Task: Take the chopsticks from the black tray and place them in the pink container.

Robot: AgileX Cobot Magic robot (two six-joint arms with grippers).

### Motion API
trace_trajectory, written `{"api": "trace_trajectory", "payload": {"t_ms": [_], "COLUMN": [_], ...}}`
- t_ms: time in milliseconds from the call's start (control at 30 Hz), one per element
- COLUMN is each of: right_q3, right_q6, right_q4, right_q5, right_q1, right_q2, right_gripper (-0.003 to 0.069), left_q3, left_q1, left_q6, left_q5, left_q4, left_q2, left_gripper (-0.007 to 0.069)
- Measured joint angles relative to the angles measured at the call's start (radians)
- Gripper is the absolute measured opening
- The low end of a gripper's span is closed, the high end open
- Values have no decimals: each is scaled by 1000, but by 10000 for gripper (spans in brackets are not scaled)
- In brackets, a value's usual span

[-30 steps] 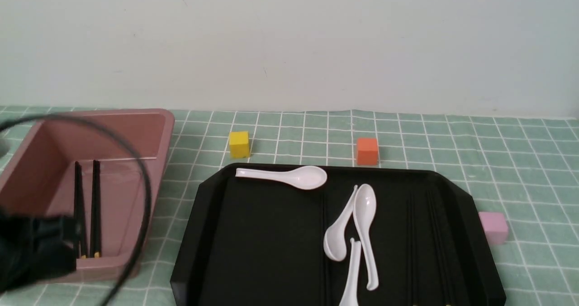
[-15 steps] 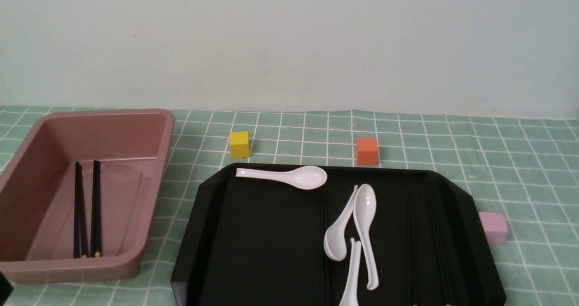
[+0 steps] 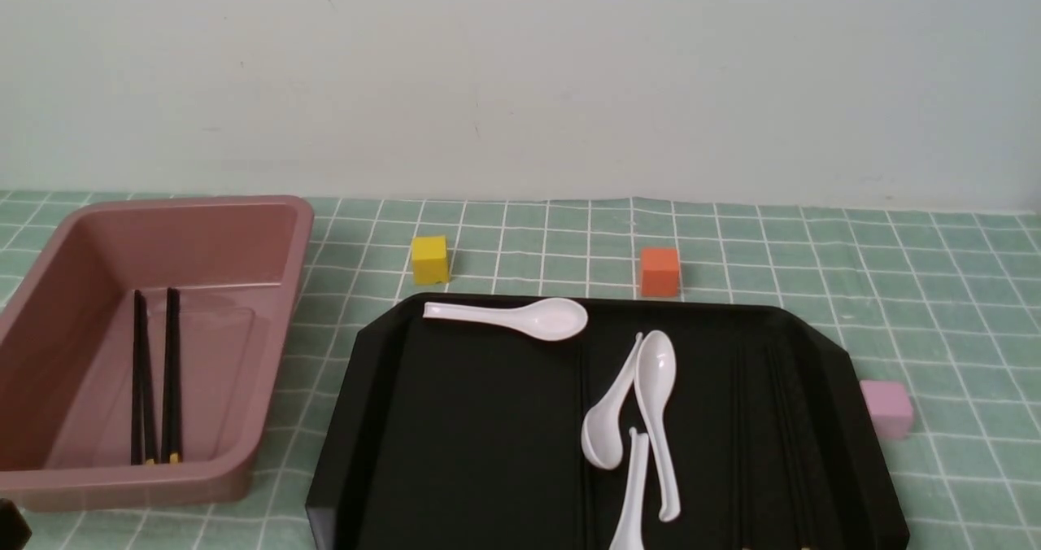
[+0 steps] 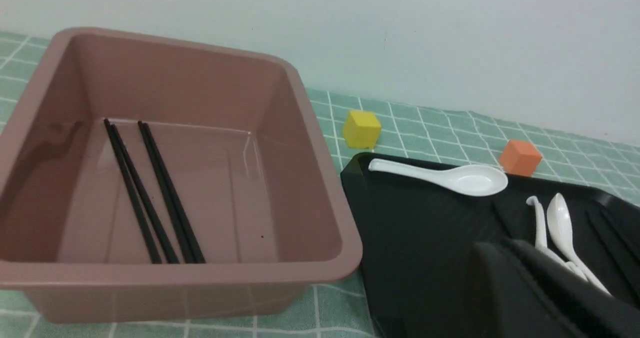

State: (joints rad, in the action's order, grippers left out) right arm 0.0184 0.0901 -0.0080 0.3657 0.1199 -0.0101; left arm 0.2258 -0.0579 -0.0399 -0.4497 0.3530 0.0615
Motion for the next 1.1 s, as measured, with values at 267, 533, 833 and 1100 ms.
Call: {"api": "trace_trajectory", "payload": {"t_ms": [267,533,833,1100], "right_q3": [0,0,0,0], "right_q6": [0,0,0,0], "right_q4": [0,0,0,0], "right_q5": [0,0,0,0], "right_q1": [0,0,0,0], "right_q2": [0,0,0,0], "right_gripper": [240,240,240,240], "left_q3": [-184,-254,-256,-256], "left_q1": [0,0,0,0], "left_q6": [54,316,342,344], "left_q5": [94,92,72,71], "left_q4": [-87,-331,-347,-345], "left_q2": [-58,-73,-73,-73], "left_gripper": [-12,-9,1,8]}}
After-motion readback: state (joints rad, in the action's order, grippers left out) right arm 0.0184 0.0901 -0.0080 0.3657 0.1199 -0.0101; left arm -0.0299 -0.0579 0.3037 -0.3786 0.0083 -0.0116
